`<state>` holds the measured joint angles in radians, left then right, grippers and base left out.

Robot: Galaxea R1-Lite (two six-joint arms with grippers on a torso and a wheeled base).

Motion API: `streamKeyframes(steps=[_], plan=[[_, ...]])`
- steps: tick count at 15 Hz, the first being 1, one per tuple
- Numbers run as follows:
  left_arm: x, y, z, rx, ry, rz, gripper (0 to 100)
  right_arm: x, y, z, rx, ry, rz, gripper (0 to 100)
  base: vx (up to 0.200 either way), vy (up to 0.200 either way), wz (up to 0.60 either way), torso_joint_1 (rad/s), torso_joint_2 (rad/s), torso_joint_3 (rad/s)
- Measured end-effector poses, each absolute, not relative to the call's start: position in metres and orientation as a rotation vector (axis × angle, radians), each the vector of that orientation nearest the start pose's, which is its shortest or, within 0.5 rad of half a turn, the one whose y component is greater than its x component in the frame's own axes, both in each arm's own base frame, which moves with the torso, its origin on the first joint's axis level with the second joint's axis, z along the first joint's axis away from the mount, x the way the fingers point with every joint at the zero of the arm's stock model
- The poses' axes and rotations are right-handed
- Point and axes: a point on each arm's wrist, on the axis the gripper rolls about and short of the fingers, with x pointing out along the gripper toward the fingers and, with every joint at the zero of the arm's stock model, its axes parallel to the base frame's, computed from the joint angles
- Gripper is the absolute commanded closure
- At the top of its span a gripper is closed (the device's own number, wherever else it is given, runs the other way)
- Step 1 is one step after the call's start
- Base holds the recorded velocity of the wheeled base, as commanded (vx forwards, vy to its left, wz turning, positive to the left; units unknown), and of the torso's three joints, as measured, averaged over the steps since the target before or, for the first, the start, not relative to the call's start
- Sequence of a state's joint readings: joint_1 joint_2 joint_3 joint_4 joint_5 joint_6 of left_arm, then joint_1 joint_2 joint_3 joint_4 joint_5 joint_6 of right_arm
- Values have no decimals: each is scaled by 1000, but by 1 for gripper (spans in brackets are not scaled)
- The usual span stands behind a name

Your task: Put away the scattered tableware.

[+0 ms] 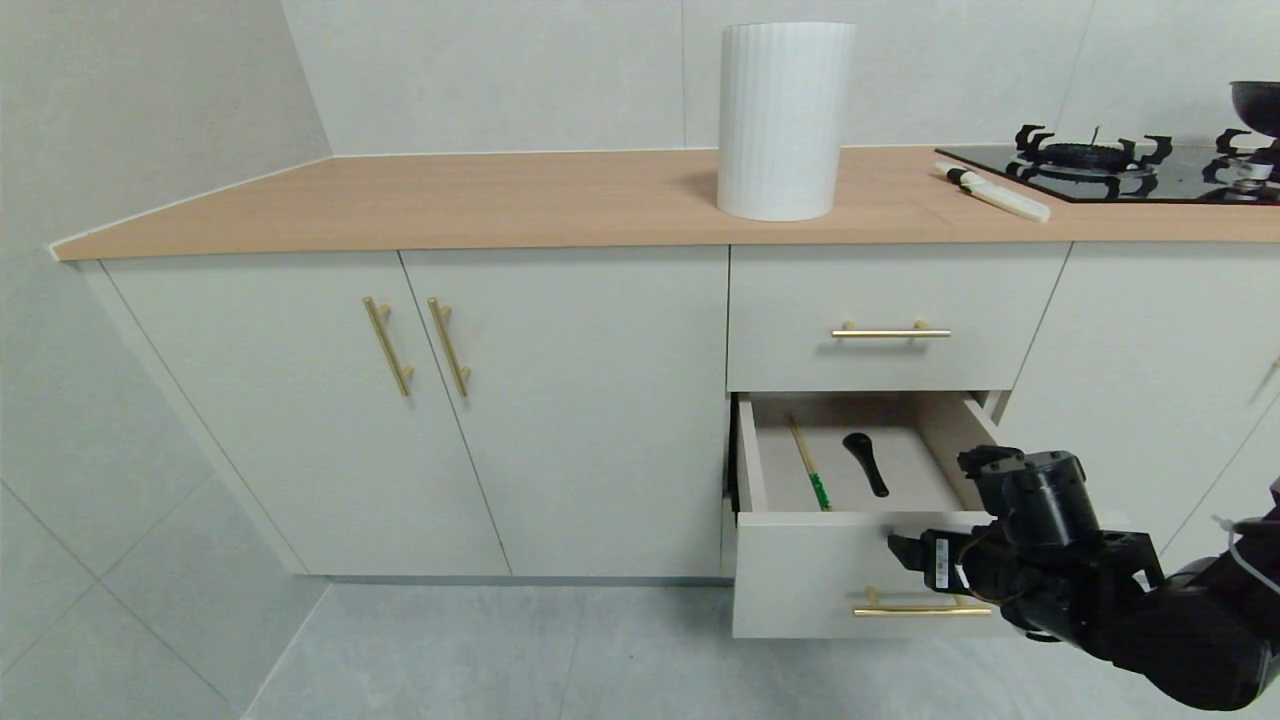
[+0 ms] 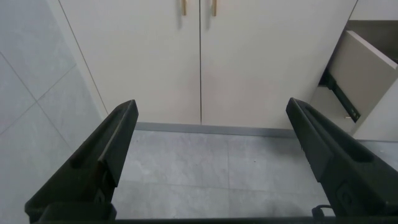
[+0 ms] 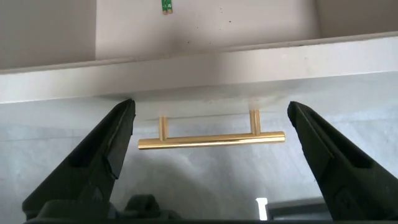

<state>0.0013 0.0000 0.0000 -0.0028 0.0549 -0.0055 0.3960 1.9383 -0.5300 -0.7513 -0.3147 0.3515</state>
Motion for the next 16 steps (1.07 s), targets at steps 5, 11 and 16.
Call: streamKeyframes(steps=[5,11,16], plan=[[-23,1,76,-6,-3,57,0,286,110,51,75,603,-20,0,0,0,0,0,0,0],[-23,1,76,-6,-3,56,0,313,119,56,43,548,7,0,0,0,0,0,0,0],[-23,1,76,-6,-3,56,0,339,124,57,-1,507,23,0,0,0,0,0,0,0]])
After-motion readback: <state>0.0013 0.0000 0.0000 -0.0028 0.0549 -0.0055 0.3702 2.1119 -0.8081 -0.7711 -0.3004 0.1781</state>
